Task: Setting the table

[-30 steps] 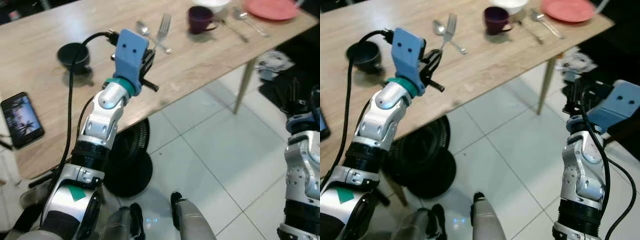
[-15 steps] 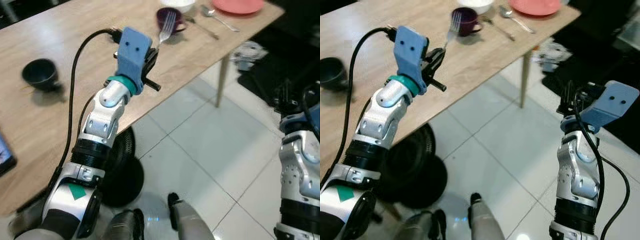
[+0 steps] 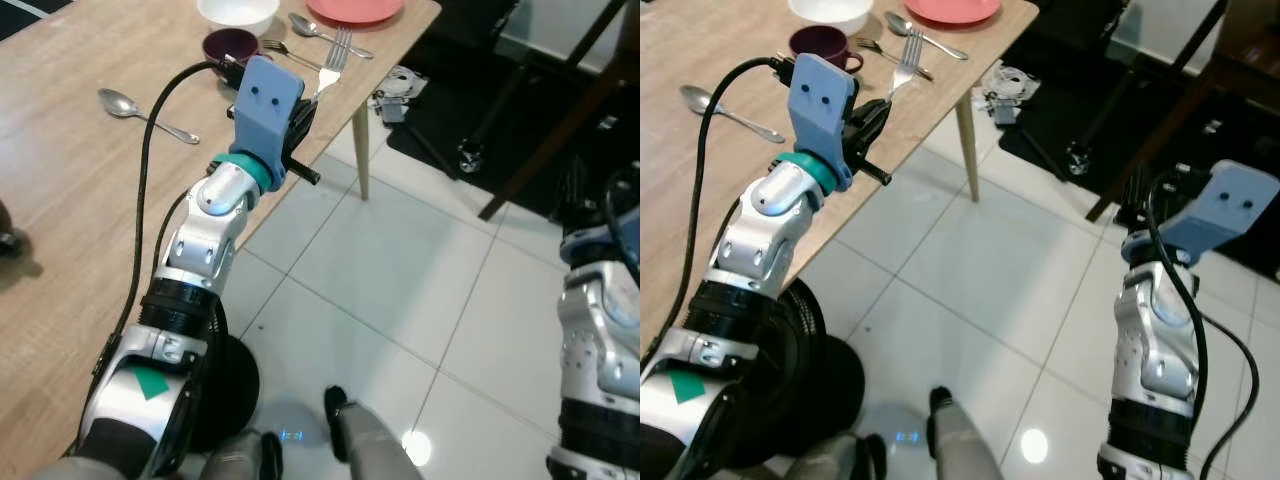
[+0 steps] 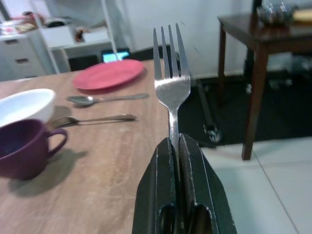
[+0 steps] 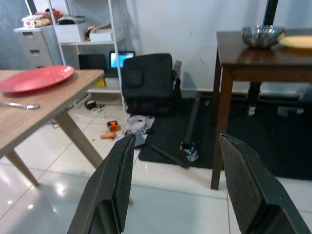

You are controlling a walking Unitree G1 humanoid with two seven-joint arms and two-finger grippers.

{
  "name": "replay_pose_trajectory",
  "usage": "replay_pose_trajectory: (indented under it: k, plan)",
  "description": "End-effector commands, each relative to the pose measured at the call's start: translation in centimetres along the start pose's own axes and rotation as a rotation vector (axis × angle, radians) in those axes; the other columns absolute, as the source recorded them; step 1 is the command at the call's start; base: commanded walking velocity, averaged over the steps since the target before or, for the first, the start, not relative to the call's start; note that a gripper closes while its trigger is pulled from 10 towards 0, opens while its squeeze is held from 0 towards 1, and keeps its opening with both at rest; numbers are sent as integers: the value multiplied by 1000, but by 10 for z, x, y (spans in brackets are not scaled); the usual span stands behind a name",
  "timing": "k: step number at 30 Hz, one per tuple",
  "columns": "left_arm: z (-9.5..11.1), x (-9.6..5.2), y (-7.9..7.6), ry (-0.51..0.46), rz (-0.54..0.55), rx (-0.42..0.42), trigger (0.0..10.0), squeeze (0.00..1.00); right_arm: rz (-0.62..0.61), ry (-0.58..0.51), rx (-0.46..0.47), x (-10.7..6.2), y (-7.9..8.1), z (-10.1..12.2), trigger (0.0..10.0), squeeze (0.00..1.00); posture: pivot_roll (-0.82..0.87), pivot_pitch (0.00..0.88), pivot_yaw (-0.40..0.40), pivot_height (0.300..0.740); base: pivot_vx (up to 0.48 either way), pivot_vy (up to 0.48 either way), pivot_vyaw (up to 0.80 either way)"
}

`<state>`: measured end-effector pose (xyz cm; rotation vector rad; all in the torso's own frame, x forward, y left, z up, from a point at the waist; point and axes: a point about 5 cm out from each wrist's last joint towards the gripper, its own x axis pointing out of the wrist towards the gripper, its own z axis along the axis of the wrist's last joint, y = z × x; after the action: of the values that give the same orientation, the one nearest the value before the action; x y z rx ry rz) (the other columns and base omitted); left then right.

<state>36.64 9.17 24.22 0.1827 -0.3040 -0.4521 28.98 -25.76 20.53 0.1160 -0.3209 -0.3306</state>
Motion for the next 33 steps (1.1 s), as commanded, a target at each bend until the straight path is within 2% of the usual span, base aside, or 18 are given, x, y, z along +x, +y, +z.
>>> replay_pose_trajectory:
  k: [1,28,33]
  plan:
    - [-2,0,-5,10,-16,-2,10000,0,-23,18,-7,-2,-7,-4,10000,0,-57,114,65,740,0,0,-800]
    - [-1,2,-4,11,-15,-1,10000,0,-27,16,-9,-1,-6,-4,10000,0,-56,125,70,740,0,0,-800]
    - [-1,2,-4,9,-12,-8,10000,0,-28,15,-10,-1,-6,-4,10000,0,-57,126,69,740,0,0,0]
